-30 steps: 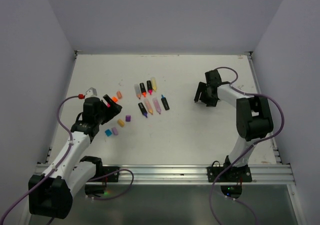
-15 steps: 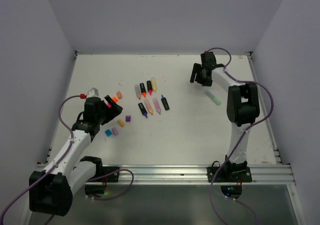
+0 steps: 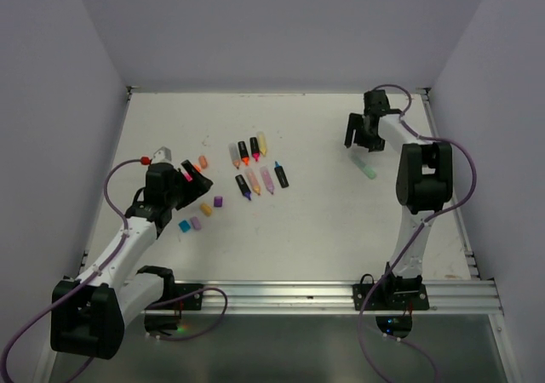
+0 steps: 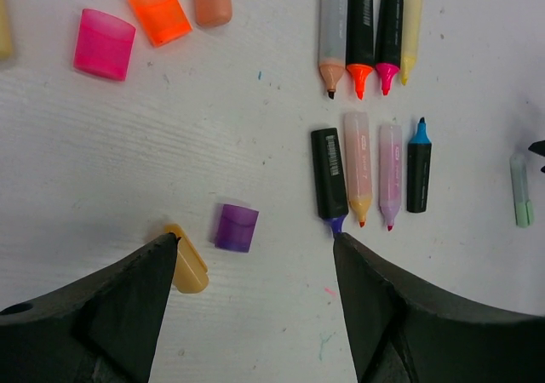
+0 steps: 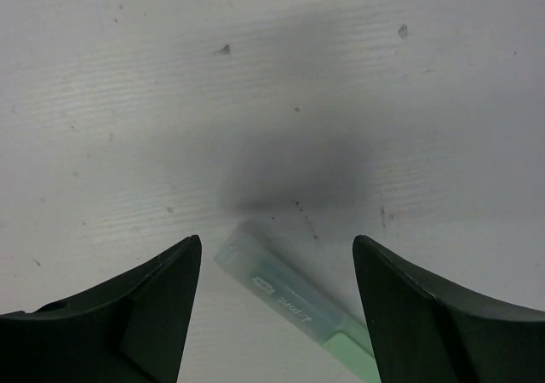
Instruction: Open the pen caps
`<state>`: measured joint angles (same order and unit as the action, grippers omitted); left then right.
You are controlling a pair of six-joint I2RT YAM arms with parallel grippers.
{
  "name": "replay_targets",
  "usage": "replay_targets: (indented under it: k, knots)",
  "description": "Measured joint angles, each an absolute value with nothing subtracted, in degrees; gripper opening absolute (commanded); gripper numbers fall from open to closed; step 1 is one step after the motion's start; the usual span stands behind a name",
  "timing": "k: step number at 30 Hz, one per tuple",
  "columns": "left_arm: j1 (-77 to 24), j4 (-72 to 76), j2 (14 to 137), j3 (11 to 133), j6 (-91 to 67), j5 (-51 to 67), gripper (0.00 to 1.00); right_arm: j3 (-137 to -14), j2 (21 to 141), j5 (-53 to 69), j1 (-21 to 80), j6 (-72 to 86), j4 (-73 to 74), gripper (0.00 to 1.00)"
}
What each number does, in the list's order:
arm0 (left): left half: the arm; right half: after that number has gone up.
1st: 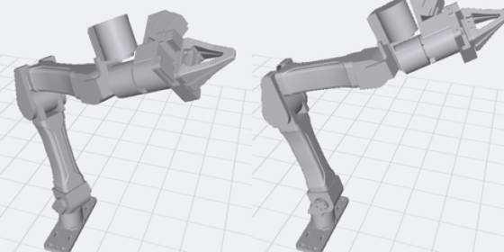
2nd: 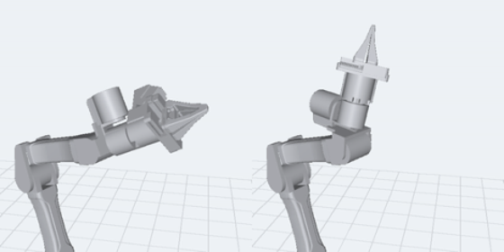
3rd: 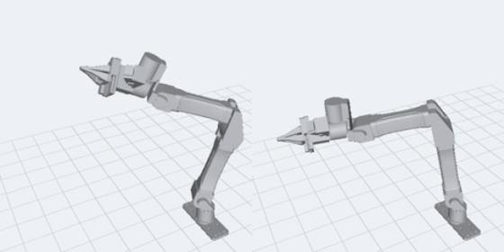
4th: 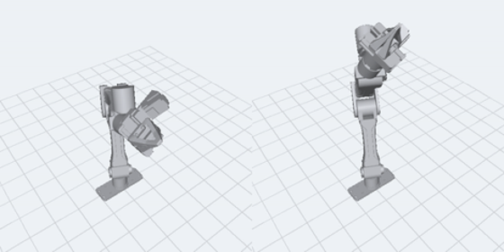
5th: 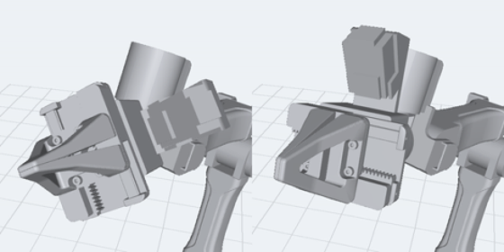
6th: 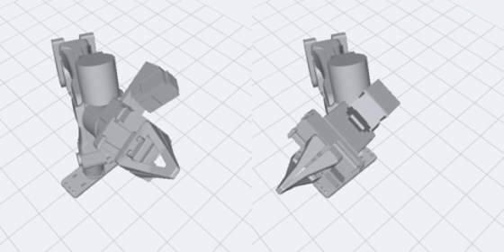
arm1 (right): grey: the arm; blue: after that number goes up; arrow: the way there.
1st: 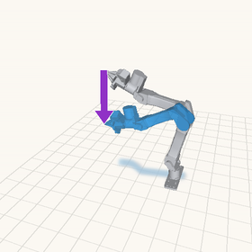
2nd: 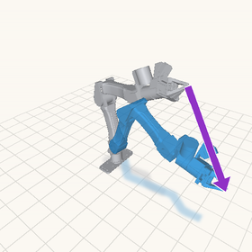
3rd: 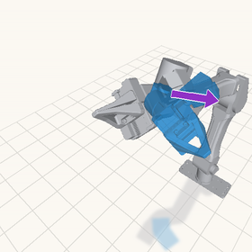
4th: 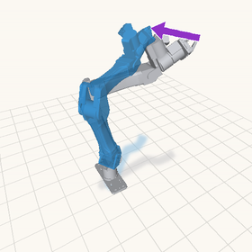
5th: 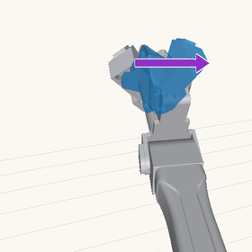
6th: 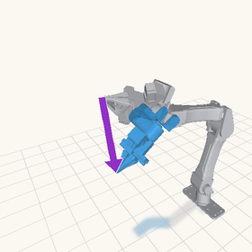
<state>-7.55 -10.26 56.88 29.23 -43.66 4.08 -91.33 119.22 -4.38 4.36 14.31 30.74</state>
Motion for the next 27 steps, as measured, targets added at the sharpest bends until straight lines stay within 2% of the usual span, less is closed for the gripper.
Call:
replay_targets:
  k: [7, 11, 20, 27]
  knots:
    - [-7.55, -8.97, 57.01, 29.15, -43.68, 4.95, 0.76, -85.73, 118.65, -0.97, 4.10, 12.97, 28.62, 0.75]
    - [-7.55, -8.62, 57.01, 29.12, -43.68, 5.23, 0.76, -84.16, 117.91, -0.32, 4.40, 13.06, 27.05, 0.71]
    - [-7.55, -7.73, 57.01, 28.51, -43.68, 5.85, 0.76, -80.73, 116.03, -2.96, 4.56, 15.44, 24.82, 0.53]
    - [-7.57, -6.87, 57.12, 28.21, -43.66, 7.75, 0.76, -80.23, 115.74, -9.52, 6.48, 16.25, 26.06, 0.29]
